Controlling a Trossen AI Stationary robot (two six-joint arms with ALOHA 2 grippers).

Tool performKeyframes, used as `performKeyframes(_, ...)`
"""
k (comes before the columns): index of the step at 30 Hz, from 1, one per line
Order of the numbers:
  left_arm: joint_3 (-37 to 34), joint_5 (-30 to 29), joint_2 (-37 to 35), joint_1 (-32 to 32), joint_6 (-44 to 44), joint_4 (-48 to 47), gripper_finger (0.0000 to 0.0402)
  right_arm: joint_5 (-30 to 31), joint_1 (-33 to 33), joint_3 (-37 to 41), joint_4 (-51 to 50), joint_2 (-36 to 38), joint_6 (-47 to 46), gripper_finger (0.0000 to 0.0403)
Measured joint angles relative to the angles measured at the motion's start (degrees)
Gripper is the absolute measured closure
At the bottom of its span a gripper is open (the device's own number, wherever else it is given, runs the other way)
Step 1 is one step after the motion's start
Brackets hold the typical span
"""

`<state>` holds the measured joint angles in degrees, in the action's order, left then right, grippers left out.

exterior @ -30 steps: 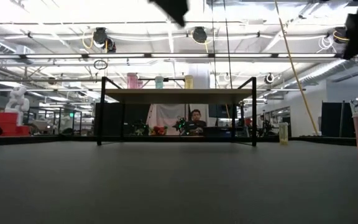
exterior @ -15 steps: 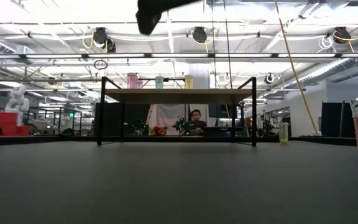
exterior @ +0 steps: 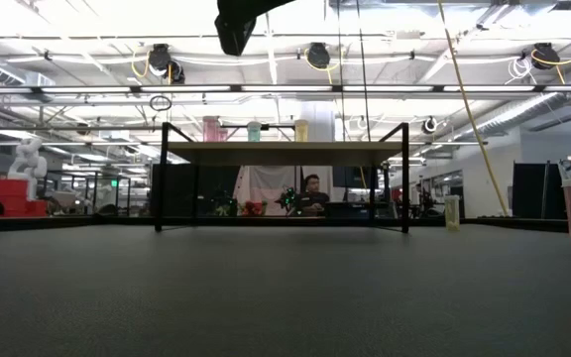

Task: Pick and place medicine bottles onto shelf by color
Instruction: Put the blue pill bottle on the shelf aligned with the other blue pill bottles

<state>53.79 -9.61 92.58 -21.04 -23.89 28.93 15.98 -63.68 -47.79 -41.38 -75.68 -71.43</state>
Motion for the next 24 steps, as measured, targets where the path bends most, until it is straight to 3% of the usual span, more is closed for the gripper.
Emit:
performKeyframes(7, 0.01, -0.69, 0.0, 0.0, -1.78, -0.1, 0.016, -2.75, 1.48, 2.06, 0.11, 0.0, 1.91, 0.0149)
performKeyframes(24, 0.03, -0.98, 0.0, 0.5, -2.99, -0.06, 0.016, -1.1, 1.51, 2.06, 1.98, 0.0, 7.32, 0.0233)
